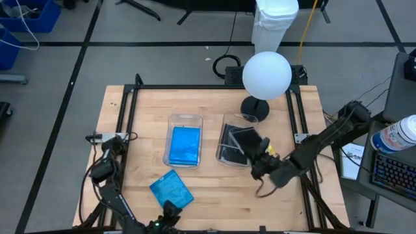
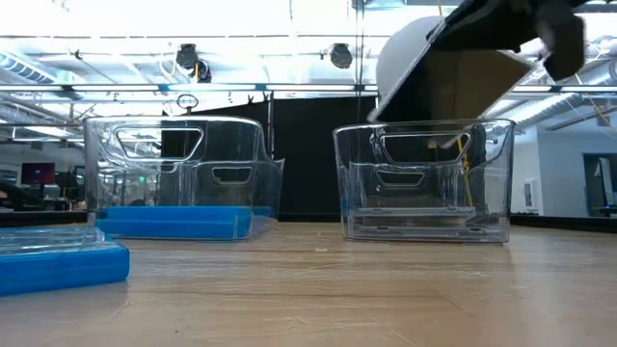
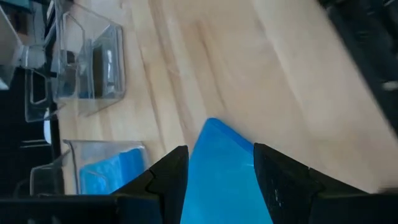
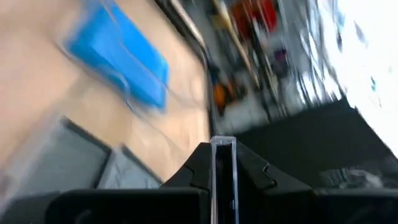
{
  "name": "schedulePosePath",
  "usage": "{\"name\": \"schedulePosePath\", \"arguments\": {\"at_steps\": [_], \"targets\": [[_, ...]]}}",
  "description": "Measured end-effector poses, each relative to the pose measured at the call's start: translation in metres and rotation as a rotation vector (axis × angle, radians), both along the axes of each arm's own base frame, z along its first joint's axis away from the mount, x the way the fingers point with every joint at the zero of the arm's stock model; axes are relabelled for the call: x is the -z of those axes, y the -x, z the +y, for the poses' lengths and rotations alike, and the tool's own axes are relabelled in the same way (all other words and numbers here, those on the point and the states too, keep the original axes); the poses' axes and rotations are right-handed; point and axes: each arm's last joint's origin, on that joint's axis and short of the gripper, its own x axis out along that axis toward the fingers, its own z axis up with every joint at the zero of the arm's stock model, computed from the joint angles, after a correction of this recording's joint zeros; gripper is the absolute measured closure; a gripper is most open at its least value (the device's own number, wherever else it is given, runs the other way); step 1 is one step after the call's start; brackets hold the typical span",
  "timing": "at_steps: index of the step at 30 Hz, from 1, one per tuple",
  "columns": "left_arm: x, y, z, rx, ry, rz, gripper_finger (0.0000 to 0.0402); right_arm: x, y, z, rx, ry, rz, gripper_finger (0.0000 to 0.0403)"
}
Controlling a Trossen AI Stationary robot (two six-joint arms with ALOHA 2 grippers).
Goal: Pick & place jewel cases by type
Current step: Put the black CD case into the right transparent bin
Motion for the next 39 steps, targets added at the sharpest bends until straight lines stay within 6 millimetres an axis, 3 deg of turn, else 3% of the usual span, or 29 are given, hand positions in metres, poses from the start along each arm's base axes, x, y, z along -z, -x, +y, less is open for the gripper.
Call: {"name": "schedulePosePath", "arguments": {"at_steps": [4, 8, 13, 19, 31, 35, 39], "targets": [[0.0, -0.015, 0.011, -0.042, -0.002, 0.001, 0.0215, 0.007, 0.013, -0.016, -0.286, 0.0, -0.133, 0.0382], [0.0, -0.031, 0.024, -0.111, 0.017, -0.014, 0.0215, 0.013, 0.03, -0.036, -0.441, 0.09, -0.318, 0.0382], [0.0, -0.044, 0.035, -0.171, 0.036, -0.031, 0.0215, 0.016, 0.042, -0.053, -0.467, 0.092, -0.388, 0.0374], [0.0, -0.047, 0.037, -0.181, 0.039, -0.032, 0.0215, 0.027, 0.044, -0.056, -0.52, 0.061, -0.353, 0.0382], [0.0, -0.054, 0.044, -0.22, 0.047, -0.05, 0.0215, 0.063, 0.064, -0.075, -0.585, 0.057, -0.339, 0.0383], [0.0, -0.058, 0.048, -0.244, 0.055, -0.058, 0.0215, 0.053, 0.067, -0.081, -0.64, 0.03, -0.498, 0.0383], [0.0, -0.06, 0.051, -0.257, 0.063, -0.058, 0.0215, 0.056, 0.064, -0.084, -0.679, 0.045, -0.463, 0.0383]]}}
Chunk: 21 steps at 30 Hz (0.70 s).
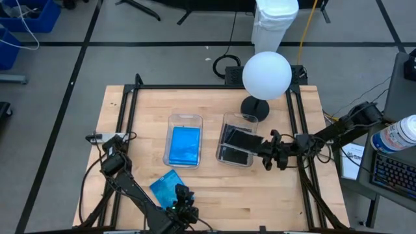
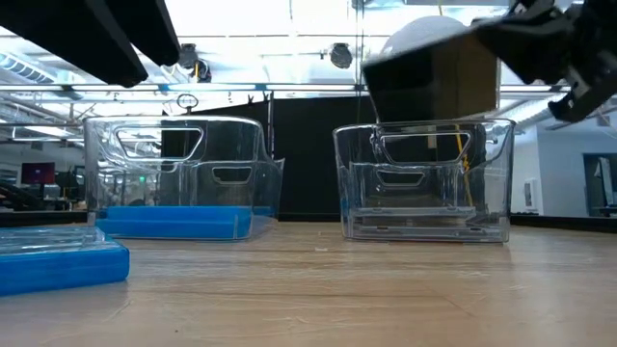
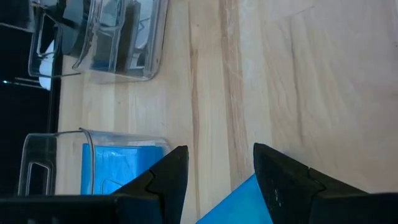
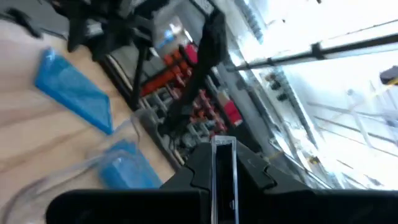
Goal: Pick & place jewel cases by type
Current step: Put the black CD case into the right transparent bin
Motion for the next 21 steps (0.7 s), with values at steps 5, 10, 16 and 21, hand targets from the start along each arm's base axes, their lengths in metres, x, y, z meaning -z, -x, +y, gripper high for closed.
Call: {"name": "schedulePosePath", "arguments": {"at_steps": [5, 10, 16, 21], "targets": [[0.0, -0.001, 0.0, -0.011, 0.01, -0.008, 0.0215, 0.004, -0.003, -0.004, 0.019, 0.003, 0.038, 0.0383], [0.0, -0.001, 0.0, -0.017, 0.016, -0.012, 0.0215, 0.011, -0.006, -0.009, 0.053, -0.006, 0.1, 0.0383], [0.0, -0.001, 0.001, -0.014, 0.013, -0.009, 0.0215, 0.021, -0.01, -0.013, 0.099, -0.003, 0.191, 0.0383], [0.0, -0.003, 0.002, -0.002, -0.012, -0.014, 0.0215, 0.022, -0.012, -0.014, 0.086, -0.011, 0.206, 0.0383]]}}
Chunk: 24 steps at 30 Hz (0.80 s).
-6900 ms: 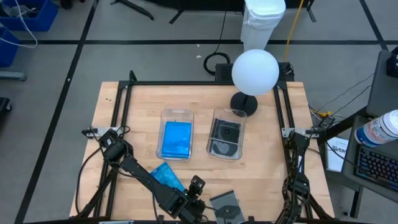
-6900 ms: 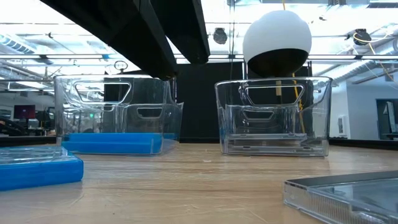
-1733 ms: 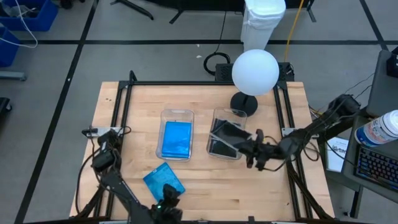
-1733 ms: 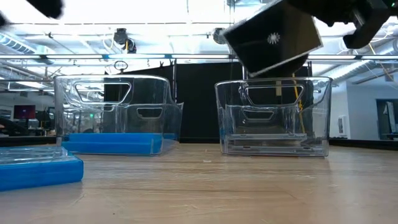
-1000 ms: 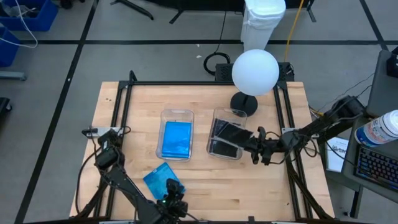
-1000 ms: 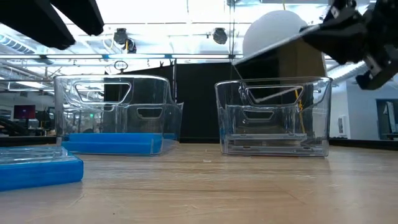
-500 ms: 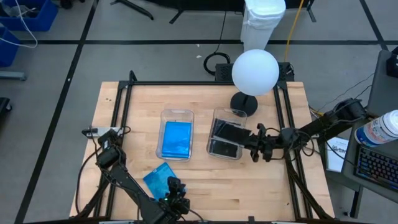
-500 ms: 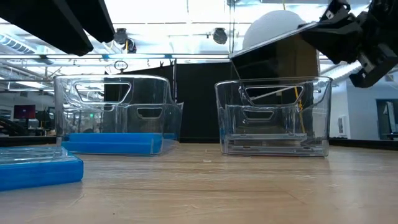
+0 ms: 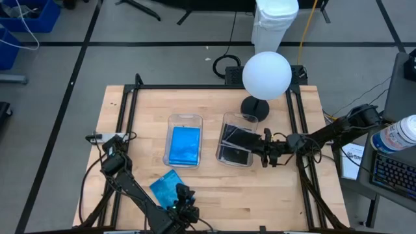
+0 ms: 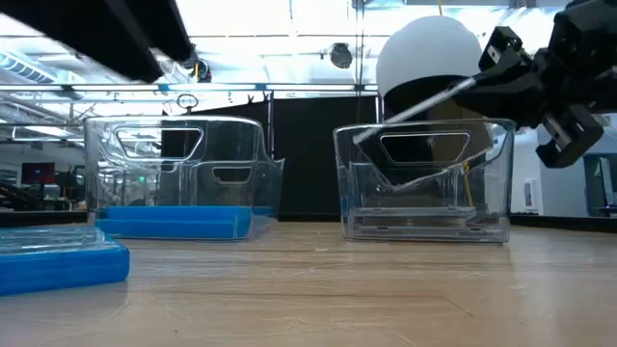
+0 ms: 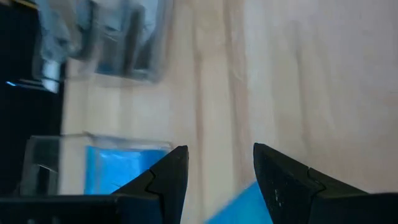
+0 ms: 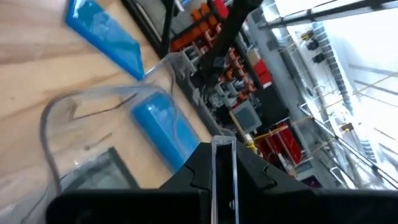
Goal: Pick & place jewel cases by type
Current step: Put the black CD case into the right transparent bin
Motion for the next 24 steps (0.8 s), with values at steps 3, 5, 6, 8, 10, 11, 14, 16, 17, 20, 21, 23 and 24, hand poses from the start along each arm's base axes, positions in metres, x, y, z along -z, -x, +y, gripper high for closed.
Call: {"name": "schedulePosePath", "arguments": {"at_steps": [3, 5, 6, 8, 10, 11, 14, 16, 17, 20, 21, 23, 24], "targets": [[-0.002, -0.003, 0.003, 0.018, -0.086, -0.06, 0.0215, -0.007, -0.003, 0.003, -0.034, -0.006, -0.038, 0.0383], [-0.006, -0.005, 0.005, 0.03, -0.171, -0.128, 0.0215, -0.015, -0.004, 0.007, -0.085, -0.006, -0.103, 0.0383], [-0.009, -0.005, 0.006, 0.034, -0.212, -0.168, 0.0215, -0.019, -0.004, 0.01, -0.122, 0.0, -0.135, 0.0383], [-0.018, -0.006, 0.009, 0.032, -0.296, -0.27, 0.0215, -0.028, -0.004, 0.017, -0.191, 0.021, -0.205, 0.0383], [-0.031, -0.004, 0.011, 0.03, -0.364, -0.378, 0.0215, -0.036, -0.002, 0.024, -0.228, 0.042, -0.267, 0.0383], [-0.038, -0.003, 0.012, 0.023, -0.385, -0.433, 0.0215, -0.039, -0.003, 0.028, -0.243, 0.046, -0.281, 0.0383], [-0.06, 0.004, 0.011, -0.009, -0.376, -0.59, 0.0215, -0.047, -0.004, 0.04, -0.301, 0.04, -0.302, 0.0383], [-0.074, 0.006, 0.013, -0.043, -0.346, -0.682, 0.0214, -0.054, -0.005, 0.049, -0.372, 0.014, -0.313, 0.0383], [-0.08, 0.007, 0.014, -0.062, -0.319, -0.719, 0.0213, -0.057, -0.006, 0.053, -0.412, 0.009, -0.315, 0.0383], [-0.092, 0.001, 0.02, -0.115, -0.227, -0.75, 0.0197, -0.067, -0.007, 0.066, -0.501, 0.015, -0.335, 0.0383], [-0.095, -0.002, 0.023, -0.124, -0.2, -0.738, 0.0189, -0.07, -0.007, 0.07, -0.514, 0.017, -0.346, 0.0383], [-0.098, -0.01, 0.026, -0.123, -0.149, -0.695, 0.0174, -0.076, -0.007, 0.075, -0.534, 0.027, -0.361, 0.0383], [-0.1, -0.016, 0.028, -0.12, -0.126, -0.682, 0.0168, -0.078, -0.007, 0.077, -0.539, 0.034, -0.368, 0.0383]]}}
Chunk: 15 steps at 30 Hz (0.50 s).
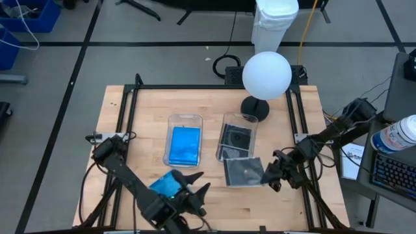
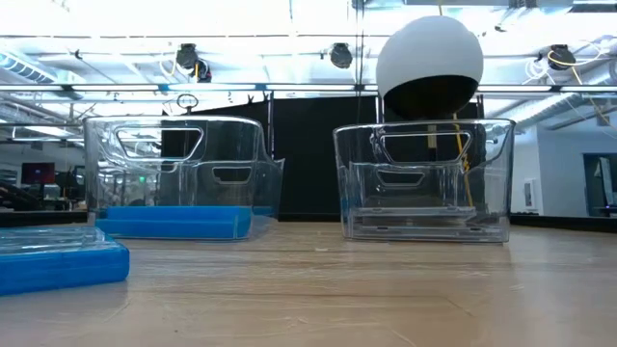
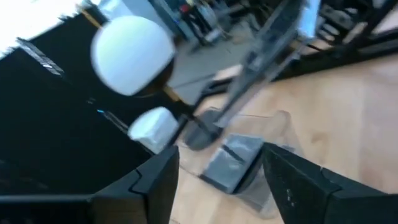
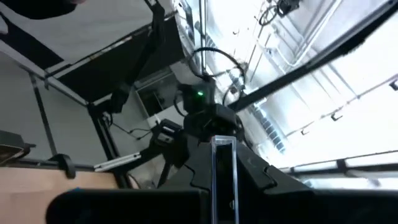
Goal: Pick & place jewel cases by type
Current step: Put the black CD case into the right transparent bin
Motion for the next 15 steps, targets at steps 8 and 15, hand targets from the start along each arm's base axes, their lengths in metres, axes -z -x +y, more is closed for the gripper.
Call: {"name": "schedulePosePath", "arguments": {"at_steps": [8, 15], "targets": [[-0.013, -0.026, -0.006, 0.227, -0.017, 0.149, 0.0133, 0.0, 0.003, 0.011, -0.037, 0.057, 0.004, 0.0383], [-0.024, -0.035, -0.013, 0.367, -0.086, 0.157, 0.0063, 0.003, 0.01, 0.021, -0.079, 0.129, -0.017, 0.0383]]}}
